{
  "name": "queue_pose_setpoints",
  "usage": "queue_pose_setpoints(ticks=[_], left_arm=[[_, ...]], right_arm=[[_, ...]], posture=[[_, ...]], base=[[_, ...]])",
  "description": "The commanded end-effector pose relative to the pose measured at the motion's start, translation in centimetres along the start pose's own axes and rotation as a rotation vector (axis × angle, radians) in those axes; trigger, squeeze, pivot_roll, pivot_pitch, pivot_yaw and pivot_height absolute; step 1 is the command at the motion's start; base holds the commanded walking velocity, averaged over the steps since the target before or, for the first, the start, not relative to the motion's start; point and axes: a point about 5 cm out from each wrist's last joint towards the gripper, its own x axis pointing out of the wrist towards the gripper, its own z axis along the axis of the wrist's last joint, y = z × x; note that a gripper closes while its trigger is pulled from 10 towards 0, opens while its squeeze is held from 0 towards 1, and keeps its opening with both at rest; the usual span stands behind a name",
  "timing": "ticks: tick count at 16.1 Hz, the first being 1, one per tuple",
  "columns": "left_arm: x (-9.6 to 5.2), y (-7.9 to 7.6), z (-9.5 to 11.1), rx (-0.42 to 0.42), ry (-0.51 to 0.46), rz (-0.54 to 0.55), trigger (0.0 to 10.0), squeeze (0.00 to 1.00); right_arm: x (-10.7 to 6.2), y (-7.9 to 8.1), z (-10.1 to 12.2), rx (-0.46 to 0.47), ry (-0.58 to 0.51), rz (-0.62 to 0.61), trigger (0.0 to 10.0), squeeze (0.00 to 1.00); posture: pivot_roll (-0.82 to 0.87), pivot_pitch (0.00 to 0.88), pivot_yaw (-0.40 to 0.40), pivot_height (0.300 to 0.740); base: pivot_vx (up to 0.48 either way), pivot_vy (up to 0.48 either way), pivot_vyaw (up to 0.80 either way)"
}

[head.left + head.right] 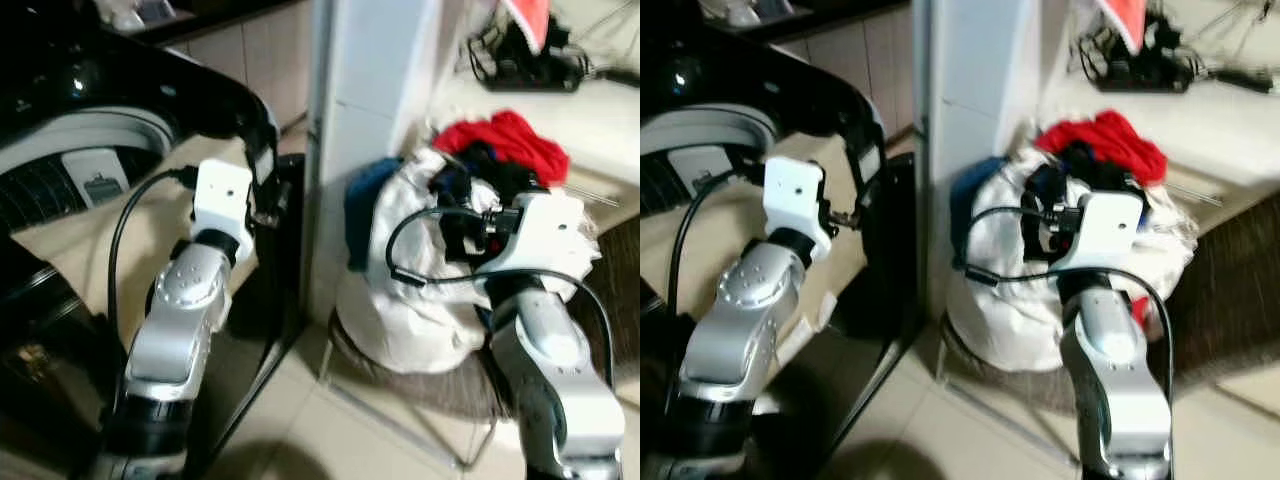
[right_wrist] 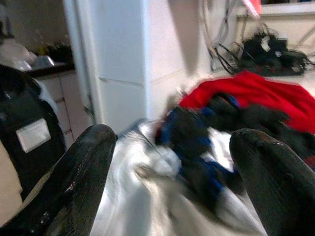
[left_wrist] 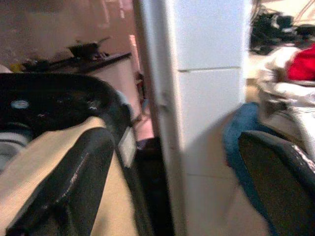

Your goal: Clothes washing

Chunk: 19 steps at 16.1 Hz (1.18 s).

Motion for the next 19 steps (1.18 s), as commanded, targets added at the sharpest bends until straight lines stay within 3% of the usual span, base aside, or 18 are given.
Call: queue_pose_setpoints(ticks=[1,7,19], left_arm=[[0.2,-0.2,0.7,0.016,-0.031,-0.02,10.0,0.0],[0.2,0.0,1.0,-0.013,-0.043,-0.007,10.0,0.0],[0.0,0.6,0.8,-0.007,-0.039,0.016,10.0,0.0]], right_arm=[[0.1,-0.4,0.2,0.0,-0.004,-0.017,10.0,0.0],[0.4,-0.2,0.4,0.001,-0.007,0.004,10.0,0.0],[1.1,0.3,0.7,-0.004,-0.026,0.031,10.0,0.0]], posture=[[-0.11,0.0,-0.017,0.74],[-0.11,0.0,-0.016,0.74],[-0.11,0.0,-0.016,0.74]], base=[[0.0,0.0,0.0],[0.262,0.0,0.0],[0.432,0.0,-0.04]])
